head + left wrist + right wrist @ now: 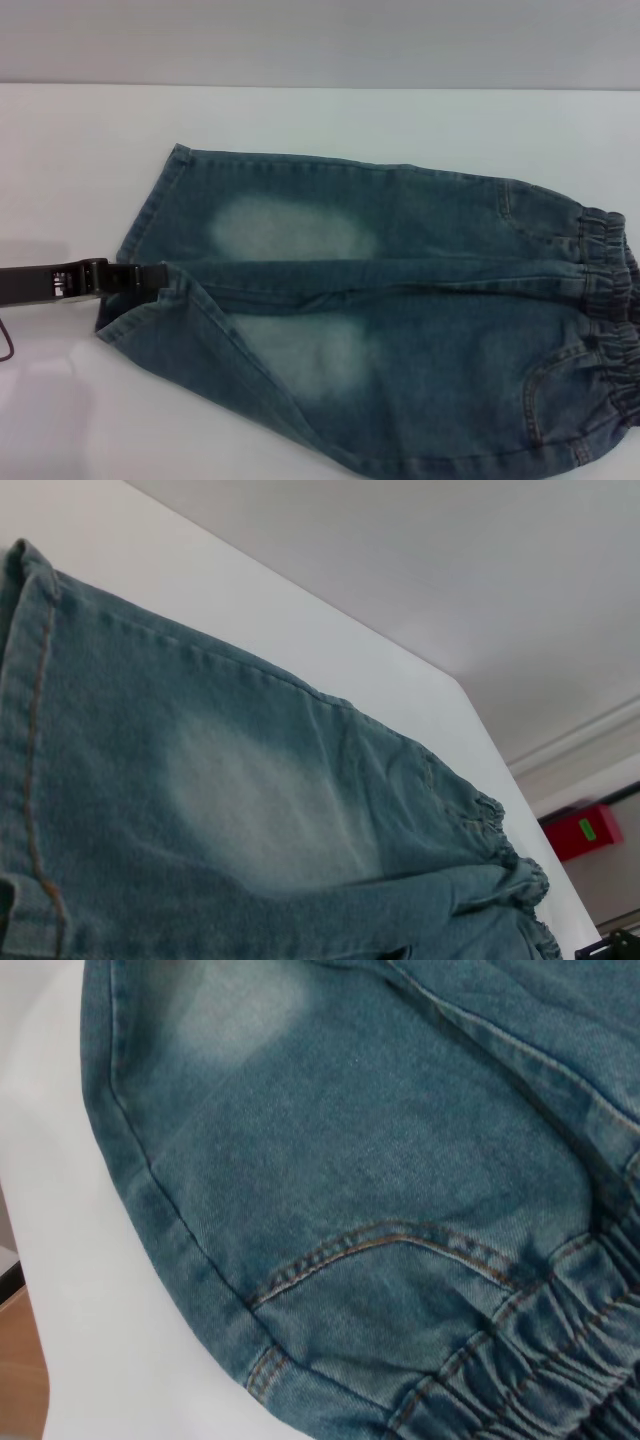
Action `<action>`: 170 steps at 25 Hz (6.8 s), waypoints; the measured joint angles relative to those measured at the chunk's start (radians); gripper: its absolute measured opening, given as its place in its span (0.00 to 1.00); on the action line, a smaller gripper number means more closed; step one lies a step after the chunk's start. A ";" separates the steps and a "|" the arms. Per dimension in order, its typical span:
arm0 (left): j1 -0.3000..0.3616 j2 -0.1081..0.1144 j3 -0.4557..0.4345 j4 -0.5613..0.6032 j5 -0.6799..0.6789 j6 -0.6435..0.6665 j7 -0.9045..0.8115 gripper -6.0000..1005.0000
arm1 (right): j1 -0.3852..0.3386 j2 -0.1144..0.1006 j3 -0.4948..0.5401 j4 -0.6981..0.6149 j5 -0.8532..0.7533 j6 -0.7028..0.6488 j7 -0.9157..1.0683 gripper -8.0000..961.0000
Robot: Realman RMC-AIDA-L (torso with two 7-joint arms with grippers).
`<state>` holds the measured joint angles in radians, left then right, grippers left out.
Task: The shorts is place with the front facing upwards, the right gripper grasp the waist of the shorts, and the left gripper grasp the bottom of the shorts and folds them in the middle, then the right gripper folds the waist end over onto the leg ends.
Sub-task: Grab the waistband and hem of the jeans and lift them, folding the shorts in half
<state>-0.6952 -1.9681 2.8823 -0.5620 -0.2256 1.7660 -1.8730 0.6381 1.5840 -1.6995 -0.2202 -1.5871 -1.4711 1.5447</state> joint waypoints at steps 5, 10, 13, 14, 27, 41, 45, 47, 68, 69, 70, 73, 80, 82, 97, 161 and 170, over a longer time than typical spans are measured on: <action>-0.004 -0.001 0.000 0.001 0.006 -0.008 -0.004 0.03 | 0.000 0.016 0.001 -0.011 -0.001 0.001 0.000 0.71; -0.009 -0.002 0.001 0.001 0.007 -0.011 -0.004 0.03 | 0.005 0.021 0.002 -0.020 0.001 -0.011 0.000 0.71; -0.010 -0.005 0.002 0.002 0.009 -0.011 -0.004 0.03 | 0.005 0.021 0.016 -0.033 0.000 -0.033 0.001 0.71; -0.011 -0.005 0.002 0.002 0.010 -0.011 -0.003 0.03 | 0.005 0.021 0.022 -0.036 -0.001 -0.040 0.001 0.71; -0.009 -0.006 0.002 0.002 0.011 -0.013 -0.003 0.03 | -0.006 0.014 0.059 -0.084 -0.009 -0.096 0.002 0.71; -0.013 -0.005 0.002 0.002 0.011 -0.029 -0.002 0.03 | -0.006 0.010 0.140 -0.085 -0.125 -0.149 0.002 0.70; -0.016 -0.005 0.002 0.002 0.011 -0.032 0.001 0.03 | -0.008 0.016 0.144 -0.085 -0.134 -0.131 -0.002 0.64; -0.018 -0.005 0.002 0.002 0.011 -0.034 0.001 0.03 | -0.011 0.018 0.144 -0.087 -0.134 -0.115 -0.007 0.59; -0.021 -0.009 0.002 0.003 0.000 -0.041 0.012 0.03 | -0.051 0.043 0.221 -0.114 -0.161 -0.078 -0.078 0.01; -0.021 -0.010 0.002 0.003 0.000 -0.047 0.012 0.03 | -0.057 0.044 0.240 -0.114 -0.161 -0.081 -0.089 0.01; -0.021 -0.009 0.002 0.000 -0.001 -0.055 0.011 0.03 | -0.063 0.044 0.261 -0.115 -0.161 -0.085 -0.101 0.01; -0.021 -0.009 0.001 -0.006 -0.002 -0.110 0.007 0.03 | -0.088 0.044 0.339 -0.116 -0.157 -0.106 -0.148 0.01; -0.018 -0.009 0.000 -0.027 -0.029 -0.233 -0.015 0.03 | -0.190 0.097 0.640 -0.134 -0.153 -0.135 -0.271 0.01; -0.018 -0.011 0.000 -0.038 -0.033 -0.282 -0.022 0.03 | -0.220 0.124 0.723 -0.154 -0.152 -0.123 -0.289 0.01; -0.028 -0.013 0.000 -0.048 -0.125 -0.442 -0.024 0.03 | -0.277 0.306 1.016 -0.189 -0.151 0.123 -0.346 0.01; -0.139 -0.086 0.002 0.104 -0.360 -0.723 0.377 0.03 | -0.228 0.480 1.235 -0.154 0.018 0.376 -0.673 0.01; -0.136 -0.086 0.002 0.133 -0.362 -0.755 0.419 0.03 | -0.206 0.479 1.229 -0.135 0.016 0.442 -0.694 0.01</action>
<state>-0.8313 -2.0540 2.8838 -0.4291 -0.5873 1.0108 -1.4542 0.4319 2.0632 -0.4704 -0.3551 -1.5709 -1.0288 0.8506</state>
